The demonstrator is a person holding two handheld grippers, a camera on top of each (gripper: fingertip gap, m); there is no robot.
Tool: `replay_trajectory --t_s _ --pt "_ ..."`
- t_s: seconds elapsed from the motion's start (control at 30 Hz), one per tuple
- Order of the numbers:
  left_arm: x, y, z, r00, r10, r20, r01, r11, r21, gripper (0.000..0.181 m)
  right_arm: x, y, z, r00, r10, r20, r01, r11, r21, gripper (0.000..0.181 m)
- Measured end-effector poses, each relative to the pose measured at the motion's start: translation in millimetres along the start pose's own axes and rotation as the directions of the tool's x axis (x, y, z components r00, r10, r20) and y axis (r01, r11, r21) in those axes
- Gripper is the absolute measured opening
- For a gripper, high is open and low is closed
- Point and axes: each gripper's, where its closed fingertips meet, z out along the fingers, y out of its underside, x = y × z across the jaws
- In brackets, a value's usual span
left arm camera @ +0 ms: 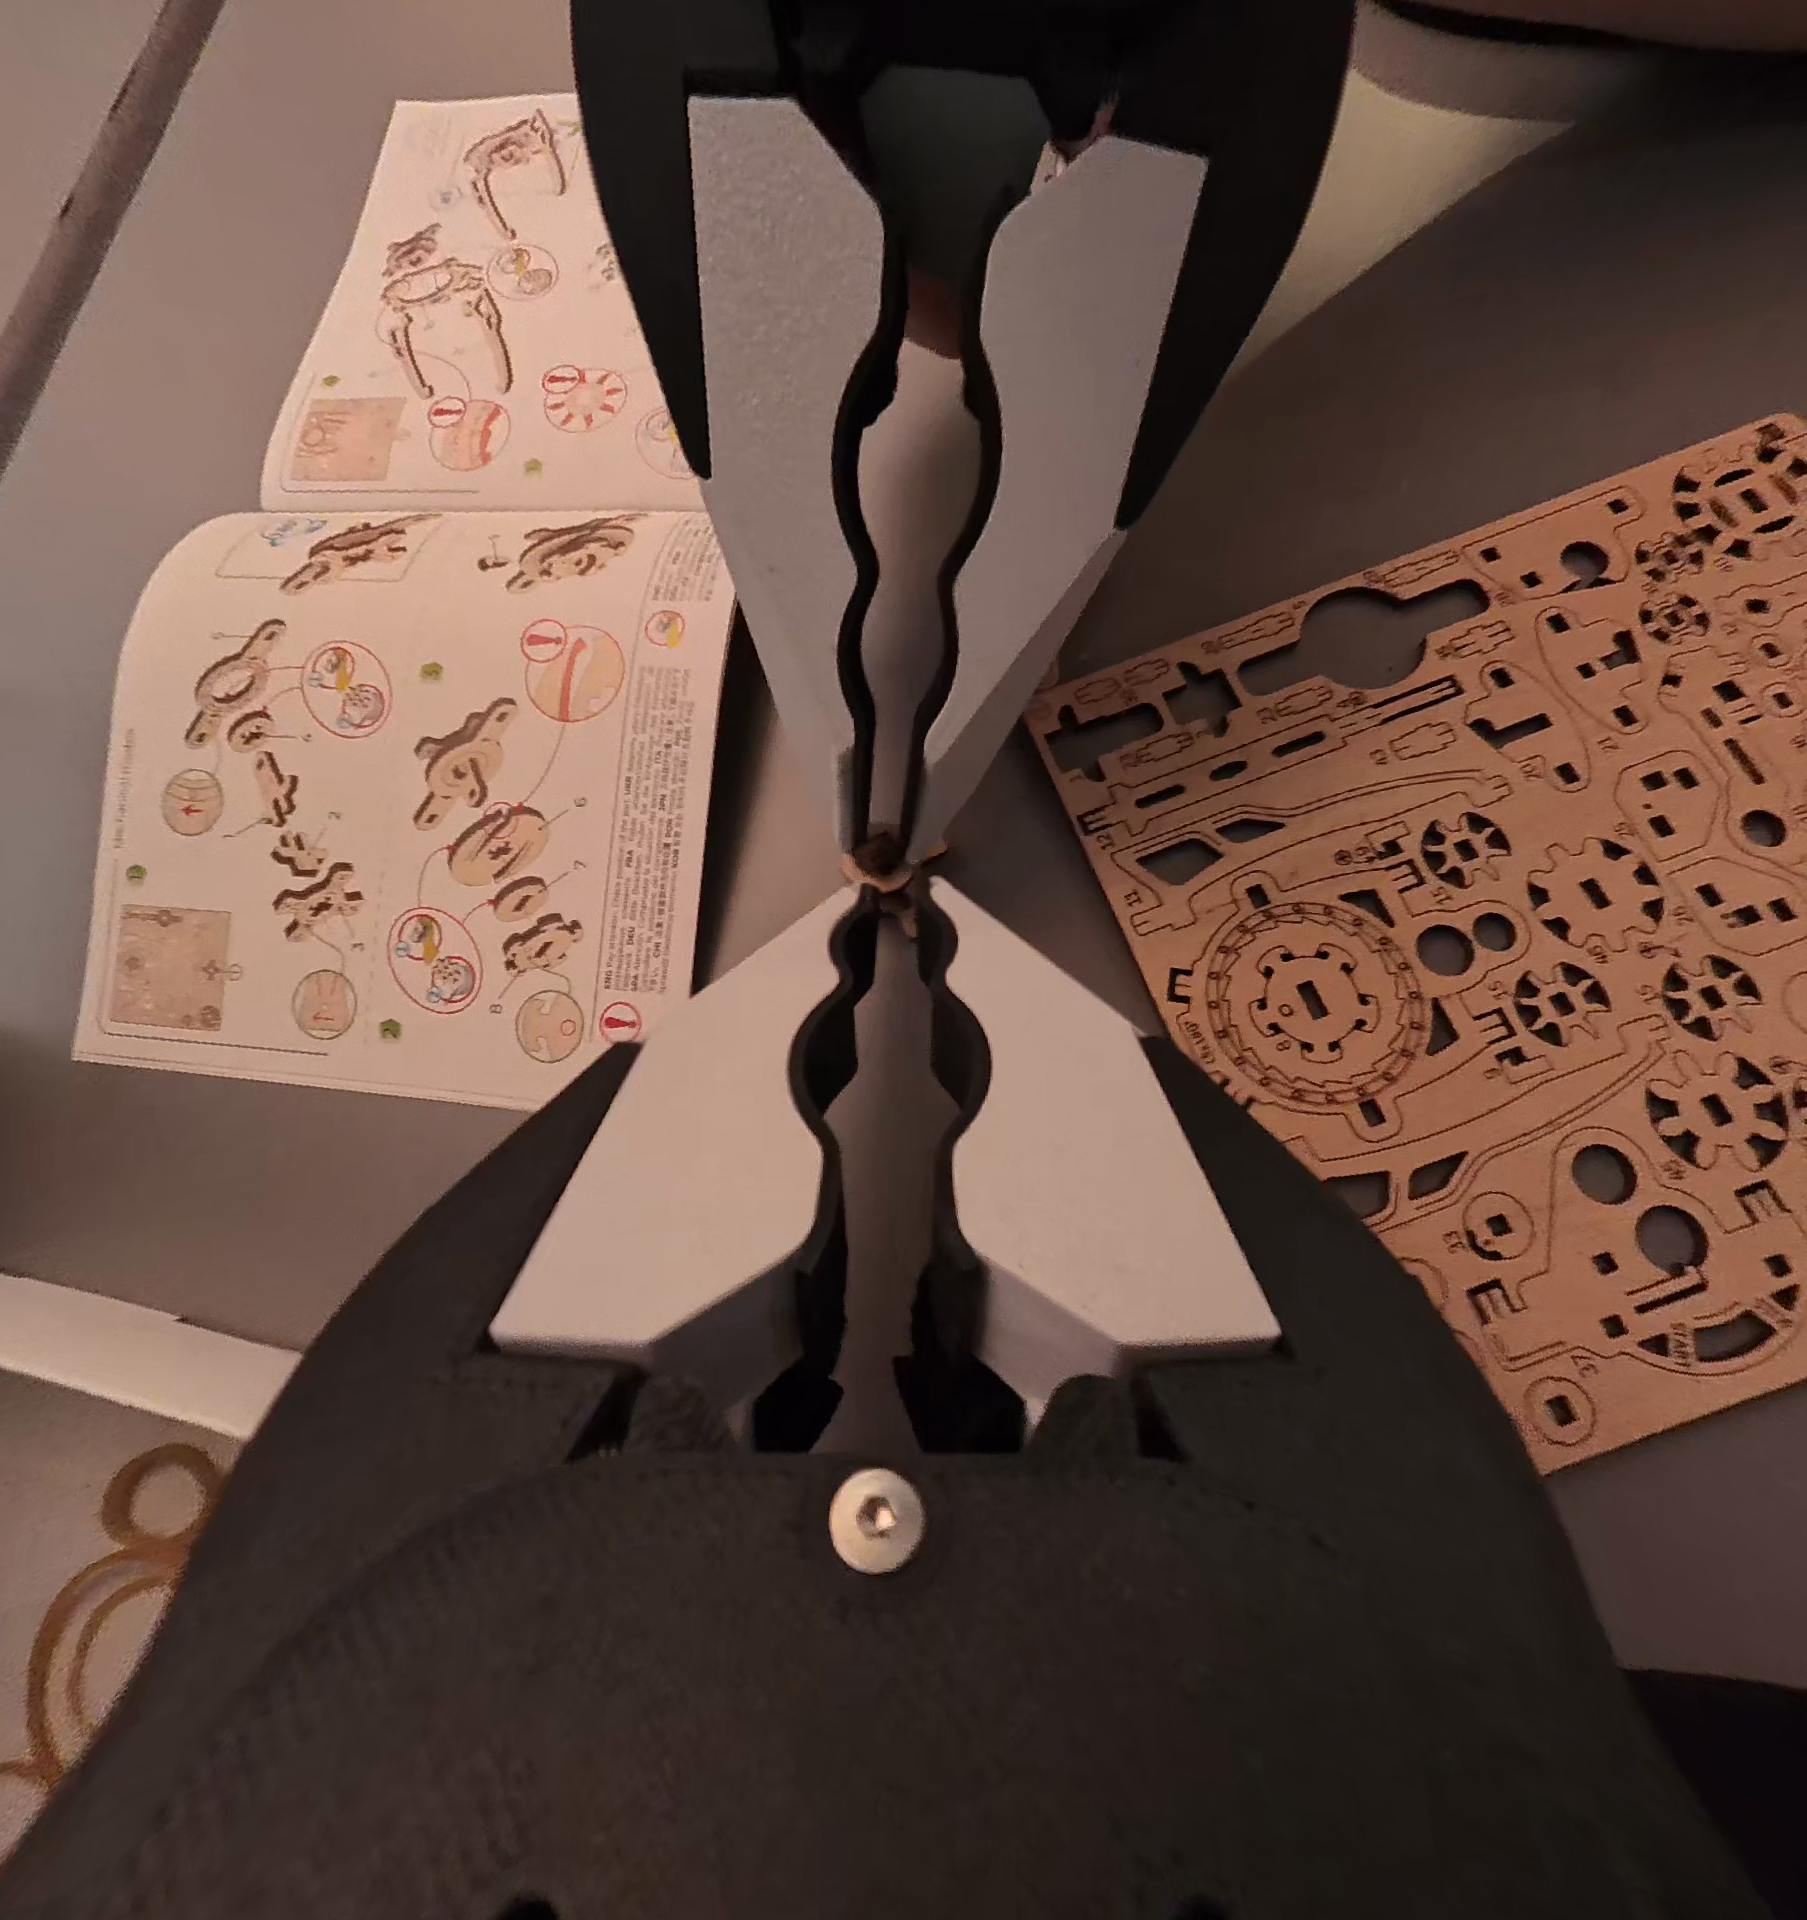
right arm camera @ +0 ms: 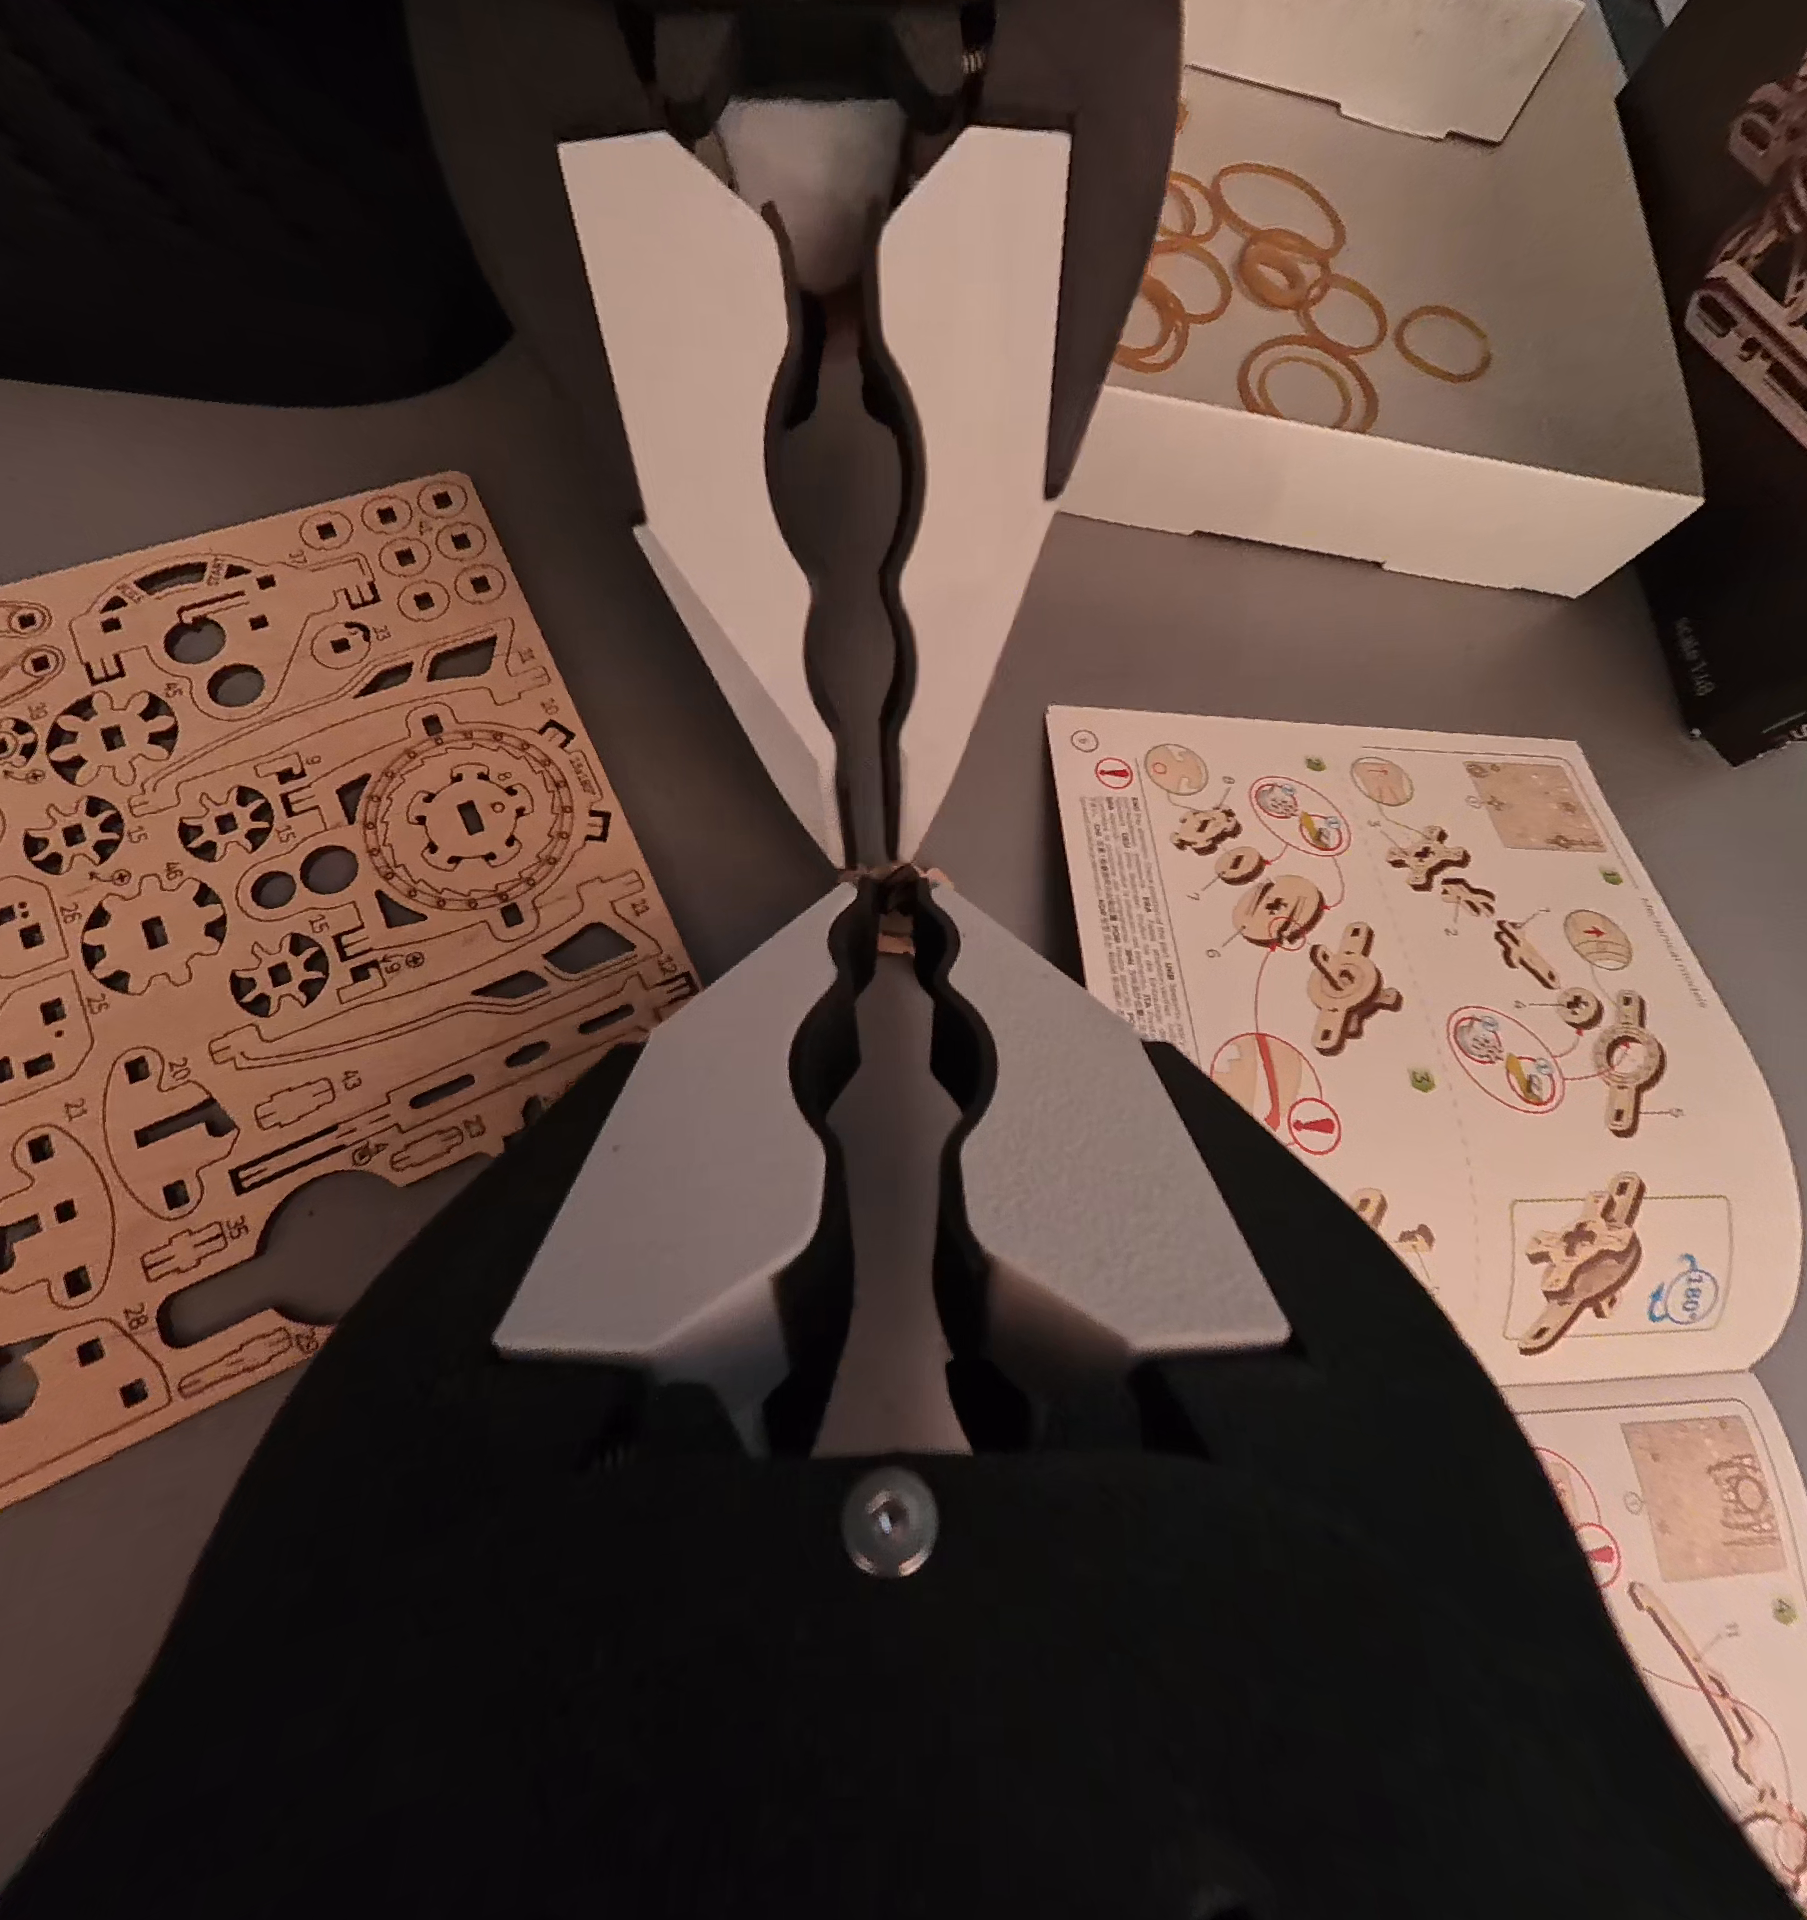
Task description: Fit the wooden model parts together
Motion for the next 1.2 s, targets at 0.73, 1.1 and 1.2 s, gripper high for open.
replay_trajectory --t_s 0.73,1.1,1.2 --pt "-4 0 1 0.999 0.006 0.036 -0.005 1.0 -0.024 0.012 5 4 -4 0.997 0.047 0.055 -0.051 0.996 0.077 0.009" --pt "-7 7 -3 0.998 0.03 0.047 -0.027 0.998 -0.064 0.009 -8 4 -2 0.995 0.015 0.097 -0.019 0.999 0.033 0.003" --pt "-9 0 -5 0.999 0.006 0.04 -0.005 1.0 -0.013 0.007 1 -4 -7 0.997 0.036 0.068 -0.042 0.994 0.098 0.003"
